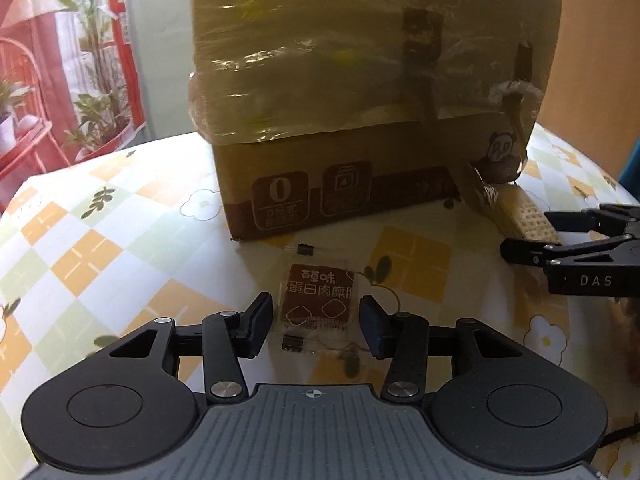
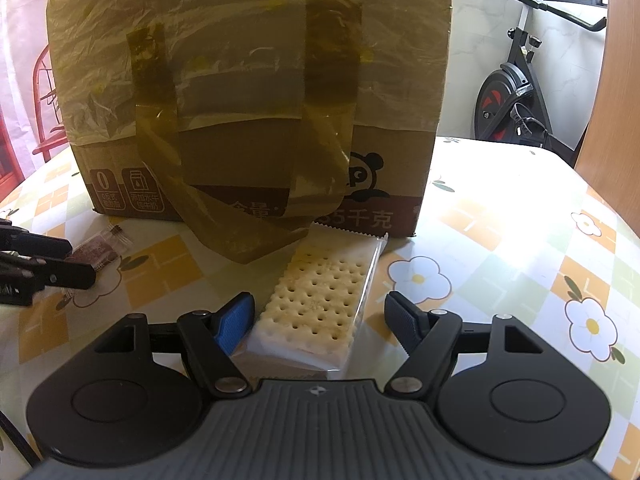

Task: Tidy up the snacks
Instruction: 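Close right tool on white cracker pack while left tool grasps brown meat-snack packet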

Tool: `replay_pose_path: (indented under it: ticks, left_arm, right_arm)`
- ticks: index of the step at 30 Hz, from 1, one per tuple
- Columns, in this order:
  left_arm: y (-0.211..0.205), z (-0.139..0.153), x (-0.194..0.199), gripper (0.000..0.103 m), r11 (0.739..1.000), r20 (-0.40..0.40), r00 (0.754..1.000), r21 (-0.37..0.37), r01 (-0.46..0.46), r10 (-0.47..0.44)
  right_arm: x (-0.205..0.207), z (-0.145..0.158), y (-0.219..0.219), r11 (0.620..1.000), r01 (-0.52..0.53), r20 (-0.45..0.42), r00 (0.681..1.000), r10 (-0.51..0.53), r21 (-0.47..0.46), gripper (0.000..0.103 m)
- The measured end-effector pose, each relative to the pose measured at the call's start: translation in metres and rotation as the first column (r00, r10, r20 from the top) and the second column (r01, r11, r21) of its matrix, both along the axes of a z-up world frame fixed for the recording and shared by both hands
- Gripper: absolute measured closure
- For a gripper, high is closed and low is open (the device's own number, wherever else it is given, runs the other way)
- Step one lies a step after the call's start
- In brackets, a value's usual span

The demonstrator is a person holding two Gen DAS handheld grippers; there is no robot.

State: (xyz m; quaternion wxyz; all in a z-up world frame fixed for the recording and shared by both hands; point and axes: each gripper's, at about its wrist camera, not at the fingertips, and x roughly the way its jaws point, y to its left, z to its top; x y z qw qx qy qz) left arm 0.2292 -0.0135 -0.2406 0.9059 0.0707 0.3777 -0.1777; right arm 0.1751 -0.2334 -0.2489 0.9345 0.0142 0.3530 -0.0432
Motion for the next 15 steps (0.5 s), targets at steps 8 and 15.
replay_pose_path:
  ticks: [8,15]
  left_arm:
    - [0.010,0.004,-0.013,0.058,0.992,-0.041,0.996,-0.097,-0.080,0.077]
    - [0.016,0.003,-0.034,0.059,0.983,-0.057,0.993,-0.150,-0.107,0.099]
  right_arm:
    - [0.000,0.000,0.000,1.000,0.000,0.000,1.000,0.000,0.001,0.028]
    - [0.000,0.000,-0.001,1.000,0.001,0.002,1.000,-0.001,0.006,0.029]
